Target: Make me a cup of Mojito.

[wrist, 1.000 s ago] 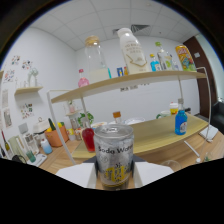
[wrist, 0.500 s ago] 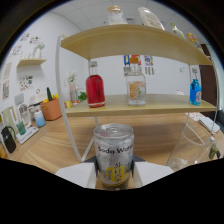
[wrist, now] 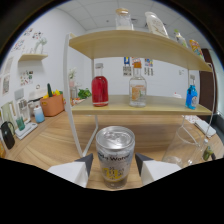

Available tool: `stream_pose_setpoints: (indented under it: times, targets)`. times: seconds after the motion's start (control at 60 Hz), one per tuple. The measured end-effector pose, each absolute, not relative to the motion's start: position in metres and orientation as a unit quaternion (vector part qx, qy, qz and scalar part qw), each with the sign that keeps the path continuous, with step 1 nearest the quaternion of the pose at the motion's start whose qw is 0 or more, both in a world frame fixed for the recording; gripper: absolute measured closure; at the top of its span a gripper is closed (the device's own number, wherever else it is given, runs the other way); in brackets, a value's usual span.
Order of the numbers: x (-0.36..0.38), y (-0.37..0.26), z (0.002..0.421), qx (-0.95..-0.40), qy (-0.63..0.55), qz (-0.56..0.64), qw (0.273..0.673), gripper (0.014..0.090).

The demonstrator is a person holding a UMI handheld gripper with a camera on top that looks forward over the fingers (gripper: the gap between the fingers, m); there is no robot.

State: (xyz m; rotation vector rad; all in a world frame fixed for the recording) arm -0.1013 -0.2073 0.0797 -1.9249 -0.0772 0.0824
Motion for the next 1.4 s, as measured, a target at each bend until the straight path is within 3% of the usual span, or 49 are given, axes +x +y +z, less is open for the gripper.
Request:
stream_pose_setpoints:
  times: [0.067, 0.333, 0.617, 1.017, 1.4]
  targets:
    - [-0.099, -0.219, 0.088, -0.828, -0.038, 0.026, 0.558, 0.0178]
    - [-0.093, -0.298, 0.15, -0.839, -0.034, 0.019, 0.543, 0.0188]
    - [-0.055, -0.364, 0.182, -0.853, -0.009, 0.002, 0.522, 0.019]
    - [0.026, -0.376, 0.19, -0.862, 0.003, -0.022, 0.506, 0.019]
    - [0.051, -0.367, 0.188, -0.871, 0.001, 0.004, 0.492, 0.0192]
